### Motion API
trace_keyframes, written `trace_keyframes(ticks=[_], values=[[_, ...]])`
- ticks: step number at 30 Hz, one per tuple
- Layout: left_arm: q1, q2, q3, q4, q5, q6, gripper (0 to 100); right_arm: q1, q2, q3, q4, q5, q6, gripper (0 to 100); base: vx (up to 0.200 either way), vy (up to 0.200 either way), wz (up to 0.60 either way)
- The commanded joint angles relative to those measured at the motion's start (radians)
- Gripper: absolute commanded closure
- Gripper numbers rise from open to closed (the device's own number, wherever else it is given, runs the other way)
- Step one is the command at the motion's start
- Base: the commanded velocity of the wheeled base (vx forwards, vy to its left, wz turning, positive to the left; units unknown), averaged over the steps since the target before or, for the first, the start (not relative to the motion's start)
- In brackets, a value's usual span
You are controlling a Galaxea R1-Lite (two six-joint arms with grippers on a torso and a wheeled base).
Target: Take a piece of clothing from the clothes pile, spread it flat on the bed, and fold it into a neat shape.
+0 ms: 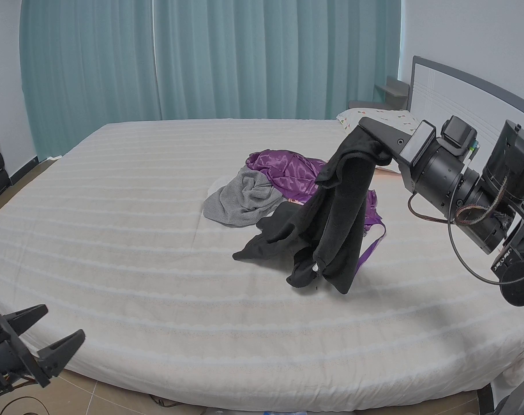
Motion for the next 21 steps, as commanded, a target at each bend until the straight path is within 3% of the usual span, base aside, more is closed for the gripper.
trace_keyframes(ticks=[1, 2, 7, 8, 11, 12, 16, 21], values=[[-0.128, 0.404, -0.01, -0.096, -0.064, -0.008, 0, 0.039, -0.015, -0.023, 0.005, -0.001, -0.026, 100, 0.0, 0.0, 0.0], [-0.154, 0.519, -0.01, -0.168, -0.062, -0.004, 0, 0.039, -0.011, -0.021, -0.001, -0.003, -0.026, 100, 0.0, 0.0, 0.0], [-0.182, 0.714, -0.01, -0.365, -0.056, -0.008, 0, 0.039, -0.009, -0.018, 0.001, -0.006, -0.026, 100, 0.0, 0.0, 0.0], [-0.219, 0.822, -0.014, -0.458, -0.047, -0.011, 0, 0.042, -0.009, -0.02, 0.002, -0.006, -0.026, 100, 0.0, 0.0, 0.0], [-0.236, 0.875, -0.017, -0.498, -0.03, -0.015, 0, 0.042, -0.011, -0.018, 0.004, -0.006, -0.026, 100, 0.0, 0.0, 0.0], [-0.302, 1.024, -0.042, -0.59, 0.038, -0.042, 0, 0.042, -0.014, -0.021, 0.002, -0.006, -0.026, 100, 0.0, 0.0, 0.0], [-0.386, 1.217, -0.096, -0.742, 0.131, -0.103, 0, 0.042, -0.024, -0.023, 0.007, -0.006, -0.026, 100, 0.0, 0.0, 0.0], [-0.423, 1.426, -0.2, -0.912, 0.213, -0.114, 0, 0.041, -0.029, -0.024, 0.01, -0.006, -0.026, 100, 0.0, 0.0, 0.0]])
